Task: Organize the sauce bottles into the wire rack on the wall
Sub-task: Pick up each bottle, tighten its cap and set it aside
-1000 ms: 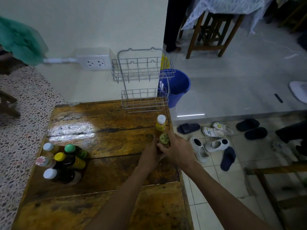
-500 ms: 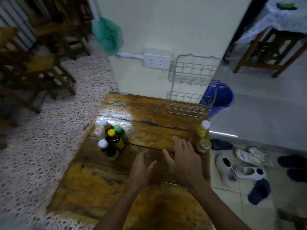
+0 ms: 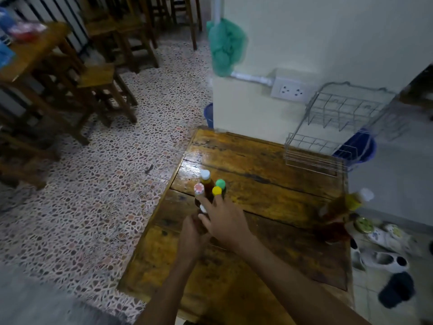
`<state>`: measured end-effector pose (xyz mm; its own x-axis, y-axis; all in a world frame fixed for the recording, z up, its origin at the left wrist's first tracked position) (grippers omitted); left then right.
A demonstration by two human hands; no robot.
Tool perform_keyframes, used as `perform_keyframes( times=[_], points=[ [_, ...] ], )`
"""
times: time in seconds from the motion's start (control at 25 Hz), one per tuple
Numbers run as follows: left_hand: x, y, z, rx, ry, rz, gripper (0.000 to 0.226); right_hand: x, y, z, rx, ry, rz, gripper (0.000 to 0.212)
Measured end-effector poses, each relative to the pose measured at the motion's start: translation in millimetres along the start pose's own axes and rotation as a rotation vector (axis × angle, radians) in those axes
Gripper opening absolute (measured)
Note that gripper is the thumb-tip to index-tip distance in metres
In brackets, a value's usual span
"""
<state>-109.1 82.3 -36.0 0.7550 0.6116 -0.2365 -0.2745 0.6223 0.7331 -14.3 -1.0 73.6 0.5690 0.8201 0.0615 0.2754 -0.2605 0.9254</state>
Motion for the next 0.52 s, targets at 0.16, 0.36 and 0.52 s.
perform_keyframes(
  times=[0.16,0.36,0.52],
  points=[
    [18,-17,-4,0.181,-0.087,-0.096,0.035,2,-14,-1,-0.095,0.021,0.006,0.037],
    [7,-22,20,0.124,-0.284,-0.096,0.041,-19,10,22,-0.041,-0.022,0.01,0.025],
    [2,-34,73,-0.285,-0.369,-0.442,0.018,-51,59,49,-0.083,-0.034,0.08,0.032]
  ],
)
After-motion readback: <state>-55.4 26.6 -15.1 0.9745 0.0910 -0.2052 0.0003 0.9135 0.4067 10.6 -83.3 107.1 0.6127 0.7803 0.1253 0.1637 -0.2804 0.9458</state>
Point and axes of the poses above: each hand's wrist, its own x-axis towards the middle knuckle, its own y-axis out of the back of the hand, z = x × y, the point moved 4 cm from there along x, towards the middle knuckle, and after that the axes turned 10 degrees about x, right-handed, at the moved point
